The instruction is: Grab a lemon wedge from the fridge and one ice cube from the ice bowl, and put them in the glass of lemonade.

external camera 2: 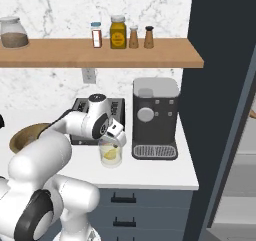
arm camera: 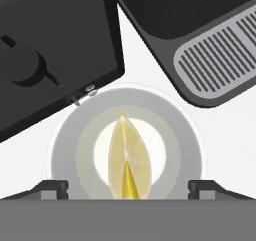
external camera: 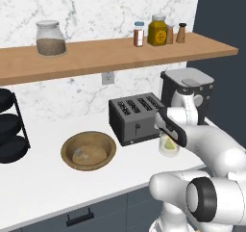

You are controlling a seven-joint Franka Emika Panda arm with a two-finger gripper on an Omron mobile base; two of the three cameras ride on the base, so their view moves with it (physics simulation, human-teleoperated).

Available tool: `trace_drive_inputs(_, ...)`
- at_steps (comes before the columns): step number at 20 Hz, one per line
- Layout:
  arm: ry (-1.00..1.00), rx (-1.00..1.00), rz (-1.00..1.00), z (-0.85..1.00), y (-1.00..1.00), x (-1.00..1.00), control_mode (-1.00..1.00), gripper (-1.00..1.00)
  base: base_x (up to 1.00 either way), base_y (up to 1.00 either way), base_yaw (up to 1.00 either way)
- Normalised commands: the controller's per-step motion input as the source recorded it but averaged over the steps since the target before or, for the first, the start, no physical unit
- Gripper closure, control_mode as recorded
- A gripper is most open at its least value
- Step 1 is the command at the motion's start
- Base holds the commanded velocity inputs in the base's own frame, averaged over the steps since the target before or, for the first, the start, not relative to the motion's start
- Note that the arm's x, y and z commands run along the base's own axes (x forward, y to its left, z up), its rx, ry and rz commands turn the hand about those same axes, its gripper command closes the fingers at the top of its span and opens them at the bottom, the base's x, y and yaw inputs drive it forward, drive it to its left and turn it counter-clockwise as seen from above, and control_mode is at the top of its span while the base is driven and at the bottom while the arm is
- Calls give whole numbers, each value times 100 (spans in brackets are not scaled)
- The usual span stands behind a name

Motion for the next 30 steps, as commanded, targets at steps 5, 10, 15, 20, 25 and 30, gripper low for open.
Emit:
trace_drive_inputs(5,0,3,0,29,0,-4,-100,-100,0,0,0)
trace_drive_inputs(10,-4,8,0,45,0,-34,-100,-100,0,0,0)
trace_drive_inputs(15,-9,1,5,10,2,-85,-100,-100,0,0,0)
trace_drive_inputs(20,-10,0,13,24,32,-55,-100,-100,0,0,0)
trace_drive_inputs(25,-2,0,19,29,70,-33,-100,-100,0,0,0)
trace_drive_inputs(30,-3,0,16,12,92,-23,-100,-100,0,0,0)
